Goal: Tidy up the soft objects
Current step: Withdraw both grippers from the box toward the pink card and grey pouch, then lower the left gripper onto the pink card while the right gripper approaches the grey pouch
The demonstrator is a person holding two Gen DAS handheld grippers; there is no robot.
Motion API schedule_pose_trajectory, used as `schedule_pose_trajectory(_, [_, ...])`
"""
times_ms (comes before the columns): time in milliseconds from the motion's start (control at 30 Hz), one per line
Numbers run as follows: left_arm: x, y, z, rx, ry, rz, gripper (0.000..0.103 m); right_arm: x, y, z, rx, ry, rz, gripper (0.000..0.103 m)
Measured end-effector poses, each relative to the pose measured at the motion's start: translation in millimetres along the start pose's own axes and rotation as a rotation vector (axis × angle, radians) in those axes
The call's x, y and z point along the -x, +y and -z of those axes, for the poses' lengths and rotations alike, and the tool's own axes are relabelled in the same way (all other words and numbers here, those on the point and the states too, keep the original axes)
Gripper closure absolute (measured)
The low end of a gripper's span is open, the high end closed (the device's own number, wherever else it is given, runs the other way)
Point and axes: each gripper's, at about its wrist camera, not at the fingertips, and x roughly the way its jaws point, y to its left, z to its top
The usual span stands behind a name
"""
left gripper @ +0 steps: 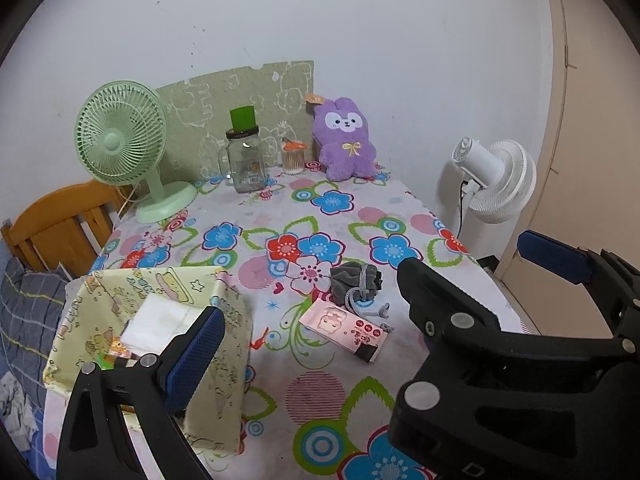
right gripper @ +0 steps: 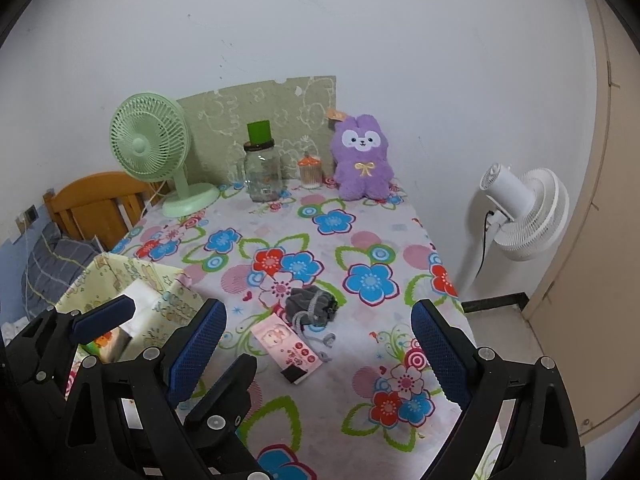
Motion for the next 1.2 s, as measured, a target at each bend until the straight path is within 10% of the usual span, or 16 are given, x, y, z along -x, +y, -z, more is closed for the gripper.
schedule_pose_trajectory(1200, [-122.9, -16.9, 20.0, 0.148, 0.193, -0.122, 0.013, -111.9, -51.3, 28.8, -0.086, 0.114, 0.038, 0.007])
